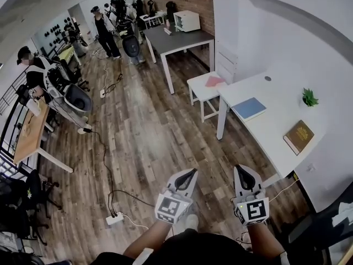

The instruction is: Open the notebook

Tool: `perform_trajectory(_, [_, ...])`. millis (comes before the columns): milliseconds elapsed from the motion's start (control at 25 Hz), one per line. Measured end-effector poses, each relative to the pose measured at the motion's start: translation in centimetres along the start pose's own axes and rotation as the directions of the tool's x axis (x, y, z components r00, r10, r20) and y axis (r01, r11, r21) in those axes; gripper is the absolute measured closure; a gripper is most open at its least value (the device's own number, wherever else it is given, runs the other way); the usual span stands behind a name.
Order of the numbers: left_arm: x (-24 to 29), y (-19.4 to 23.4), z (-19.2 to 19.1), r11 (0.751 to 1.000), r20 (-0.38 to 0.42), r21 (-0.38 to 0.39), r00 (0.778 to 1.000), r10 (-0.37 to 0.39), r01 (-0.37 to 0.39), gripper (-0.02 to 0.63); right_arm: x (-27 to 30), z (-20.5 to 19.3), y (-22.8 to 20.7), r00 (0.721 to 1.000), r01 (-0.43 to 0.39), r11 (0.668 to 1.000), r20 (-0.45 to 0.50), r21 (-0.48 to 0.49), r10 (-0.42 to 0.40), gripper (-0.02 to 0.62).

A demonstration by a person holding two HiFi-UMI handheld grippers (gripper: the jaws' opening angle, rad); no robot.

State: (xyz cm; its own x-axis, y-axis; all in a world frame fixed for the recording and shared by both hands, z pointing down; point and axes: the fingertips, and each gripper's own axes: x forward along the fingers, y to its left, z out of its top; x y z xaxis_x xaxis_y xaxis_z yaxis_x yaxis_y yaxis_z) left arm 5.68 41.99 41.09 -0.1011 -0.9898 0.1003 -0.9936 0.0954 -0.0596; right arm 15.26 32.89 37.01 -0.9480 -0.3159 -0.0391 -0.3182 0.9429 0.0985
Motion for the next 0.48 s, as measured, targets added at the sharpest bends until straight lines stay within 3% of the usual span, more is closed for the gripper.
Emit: perform_trajectory(480, [2.4,7.4,-0.3,0.998,0.014,0.022,0.998,-0.057,0.056,0.600,7.2,-0.2,1.2,0.999,0.048,0.999,-0.015,-0.009,-0.048,0.601])
